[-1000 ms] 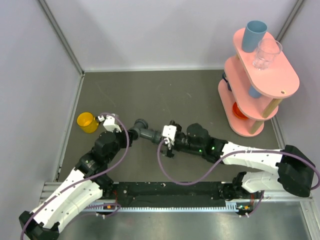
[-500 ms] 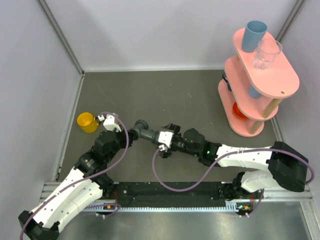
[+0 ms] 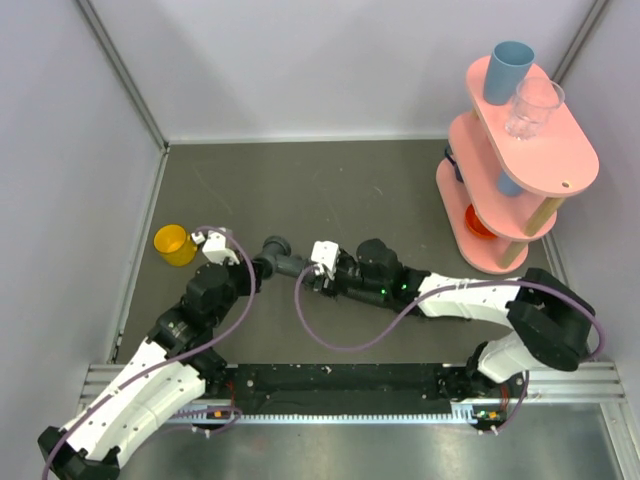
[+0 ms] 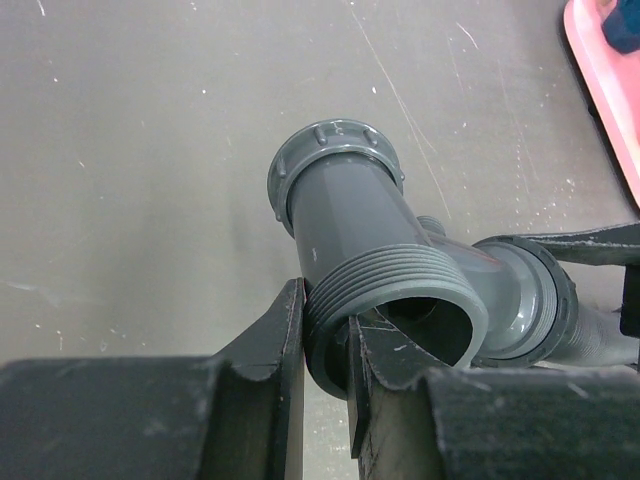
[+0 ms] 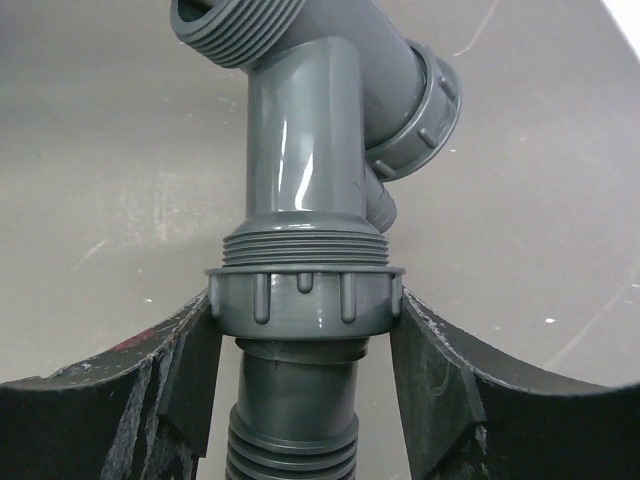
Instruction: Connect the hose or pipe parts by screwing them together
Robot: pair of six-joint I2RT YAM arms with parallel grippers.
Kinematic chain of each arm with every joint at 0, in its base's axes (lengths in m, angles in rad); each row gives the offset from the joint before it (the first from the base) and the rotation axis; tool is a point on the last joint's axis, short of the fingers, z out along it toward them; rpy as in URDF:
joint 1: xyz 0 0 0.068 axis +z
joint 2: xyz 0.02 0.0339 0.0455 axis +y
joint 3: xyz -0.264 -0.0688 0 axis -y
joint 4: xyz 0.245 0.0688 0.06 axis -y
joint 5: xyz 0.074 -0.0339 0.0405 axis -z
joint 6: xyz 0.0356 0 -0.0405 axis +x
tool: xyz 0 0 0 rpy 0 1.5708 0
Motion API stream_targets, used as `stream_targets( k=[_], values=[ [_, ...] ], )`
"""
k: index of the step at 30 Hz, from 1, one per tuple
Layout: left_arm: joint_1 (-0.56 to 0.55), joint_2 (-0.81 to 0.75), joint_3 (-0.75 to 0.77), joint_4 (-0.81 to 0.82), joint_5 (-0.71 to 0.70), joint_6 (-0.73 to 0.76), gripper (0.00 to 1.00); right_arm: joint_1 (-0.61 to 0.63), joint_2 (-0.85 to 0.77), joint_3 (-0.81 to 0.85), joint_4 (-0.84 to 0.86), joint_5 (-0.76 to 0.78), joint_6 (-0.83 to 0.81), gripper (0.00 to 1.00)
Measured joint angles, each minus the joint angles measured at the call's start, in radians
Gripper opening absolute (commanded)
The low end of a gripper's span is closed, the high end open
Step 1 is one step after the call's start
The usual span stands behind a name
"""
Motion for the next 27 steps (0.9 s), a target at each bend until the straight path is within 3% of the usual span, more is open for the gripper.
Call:
stream_targets(
  k=[2, 5, 8, 18, 23, 27],
  values=[
    [0.002, -0.011, -0.011, 0.01, -0.011, 0.008, 0.0, -0.035, 0.021, 0.02, -0.007, -0.072, 0.053, 0.15],
    [0.002, -0.023, -0.032, 0.032, -0.014, 0.021, 0.0, -0.094, 0.053, 0.04, -0.006, -0.201, 0.153, 0.46],
    [0.003, -0.025, -0.052, 0.056, -0.019, 0.026, 0.0, -0.147, 0.093, 0.062, 0.003, -0.312, 0.264, 0.58],
    [0.003, -0.029, -0.057, 0.076, -0.016, 0.029, 0.0, -0.185, 0.105, 0.065, 0.029, -0.389, 0.379, 0.6],
    [0.005, -0.03, -0.057, 0.077, -0.028, 0.028, 0.0, -0.186, 0.111, 0.085, 0.008, -0.376, 0.388, 0.7],
    [0.006, -0.038, -0.057, 0.08, -0.046, 0.027, 0.0, -0.196, 0.121, 0.098, 0.009, -0.345, 0.409, 0.72]
  ],
)
